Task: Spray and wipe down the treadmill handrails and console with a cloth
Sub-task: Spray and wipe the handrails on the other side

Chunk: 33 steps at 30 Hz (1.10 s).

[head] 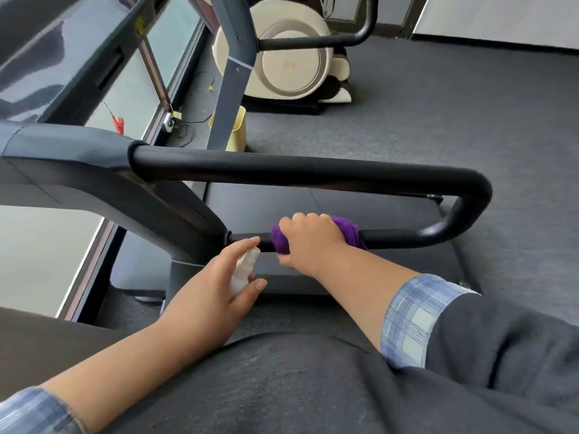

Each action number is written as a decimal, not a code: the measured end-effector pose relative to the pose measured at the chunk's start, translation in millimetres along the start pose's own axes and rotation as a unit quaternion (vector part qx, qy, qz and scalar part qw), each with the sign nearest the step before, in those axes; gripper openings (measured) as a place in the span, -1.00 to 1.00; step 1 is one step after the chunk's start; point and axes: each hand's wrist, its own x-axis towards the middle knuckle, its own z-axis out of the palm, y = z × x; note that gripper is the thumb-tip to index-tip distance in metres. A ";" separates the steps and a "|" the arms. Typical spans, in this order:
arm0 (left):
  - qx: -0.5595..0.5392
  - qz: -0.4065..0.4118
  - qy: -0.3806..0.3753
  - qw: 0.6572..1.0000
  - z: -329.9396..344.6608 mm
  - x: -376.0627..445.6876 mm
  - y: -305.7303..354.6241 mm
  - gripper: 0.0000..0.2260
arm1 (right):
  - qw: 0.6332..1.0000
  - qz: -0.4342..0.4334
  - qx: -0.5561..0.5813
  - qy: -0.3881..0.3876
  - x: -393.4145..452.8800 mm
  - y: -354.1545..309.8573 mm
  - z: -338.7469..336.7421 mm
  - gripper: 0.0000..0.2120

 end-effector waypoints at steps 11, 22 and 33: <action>-0.027 0.008 -0.045 0.999 98.4 7.3 96.2 -0.46 | 0.994 0.038 -0.058 -0.085 -75.4 146.2 -15.9 -0.34; -0.062 -0.070 0.015 0.996 132.0 -17.7 98.1 -0.45 | 0.992 0.009 -0.107 -0.068 -73.2 144.8 -10.5 -0.44; -0.116 -0.144 0.069 0.980 97.8 -33.0 48.3 -0.48 | 0.995 -0.049 -0.078 -0.048 -24.2 67.0 0.1 -0.42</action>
